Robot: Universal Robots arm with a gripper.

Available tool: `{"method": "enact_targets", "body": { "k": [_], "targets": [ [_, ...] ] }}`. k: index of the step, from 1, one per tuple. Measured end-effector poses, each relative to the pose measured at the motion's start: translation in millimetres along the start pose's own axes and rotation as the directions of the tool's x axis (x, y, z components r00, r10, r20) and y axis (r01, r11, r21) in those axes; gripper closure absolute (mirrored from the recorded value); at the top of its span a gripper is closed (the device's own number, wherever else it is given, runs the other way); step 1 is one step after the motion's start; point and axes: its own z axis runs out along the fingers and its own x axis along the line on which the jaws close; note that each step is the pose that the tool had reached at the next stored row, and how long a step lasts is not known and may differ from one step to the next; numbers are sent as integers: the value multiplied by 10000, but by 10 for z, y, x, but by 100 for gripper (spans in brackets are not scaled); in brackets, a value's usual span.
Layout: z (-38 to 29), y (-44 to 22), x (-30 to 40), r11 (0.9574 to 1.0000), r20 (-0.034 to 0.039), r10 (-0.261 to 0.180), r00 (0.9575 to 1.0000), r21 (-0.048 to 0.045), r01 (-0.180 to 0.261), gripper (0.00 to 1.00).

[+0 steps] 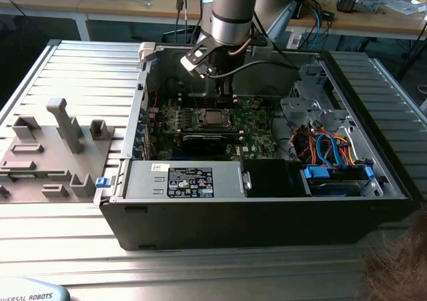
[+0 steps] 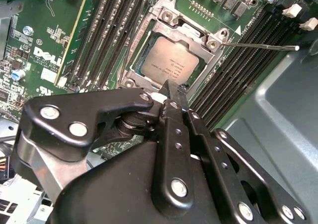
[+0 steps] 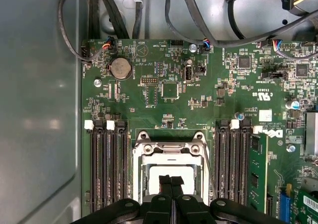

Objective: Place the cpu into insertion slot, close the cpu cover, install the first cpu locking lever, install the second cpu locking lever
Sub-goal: 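Close the cpu cover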

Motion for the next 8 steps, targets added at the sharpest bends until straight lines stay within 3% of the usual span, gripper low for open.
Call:
{"method": "enact_targets", "body": {
  "k": [8],
  "targets": [
    [18, -24, 0, 10000, 0, 0, 10000, 0, 0, 89]
  ]
}}
